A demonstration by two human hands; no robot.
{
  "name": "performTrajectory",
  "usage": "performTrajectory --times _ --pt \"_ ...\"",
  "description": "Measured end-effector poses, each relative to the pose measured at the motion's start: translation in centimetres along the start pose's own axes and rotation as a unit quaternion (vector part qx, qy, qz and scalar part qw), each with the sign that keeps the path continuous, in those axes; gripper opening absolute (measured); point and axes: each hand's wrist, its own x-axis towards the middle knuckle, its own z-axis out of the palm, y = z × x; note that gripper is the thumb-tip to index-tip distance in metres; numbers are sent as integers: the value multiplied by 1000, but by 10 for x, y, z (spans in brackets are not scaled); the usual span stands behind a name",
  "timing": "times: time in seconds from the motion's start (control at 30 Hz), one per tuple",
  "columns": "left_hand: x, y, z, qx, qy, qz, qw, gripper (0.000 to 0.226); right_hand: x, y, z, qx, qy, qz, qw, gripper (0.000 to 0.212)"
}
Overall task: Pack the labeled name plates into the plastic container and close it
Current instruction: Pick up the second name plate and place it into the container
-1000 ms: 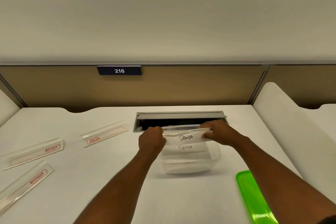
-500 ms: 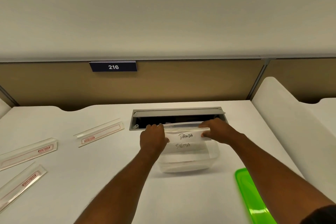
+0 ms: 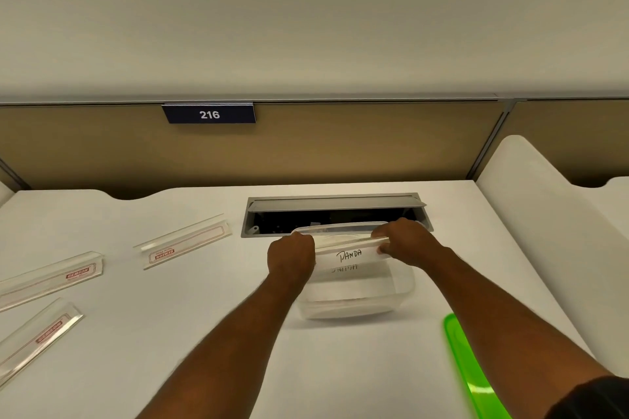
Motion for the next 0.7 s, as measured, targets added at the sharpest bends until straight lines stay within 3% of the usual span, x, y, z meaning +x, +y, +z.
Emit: performTrajectory --times 0.7 --pt "19 7 19 103 -25 42 993 21 18 1 42 -149 -11 17 989 36"
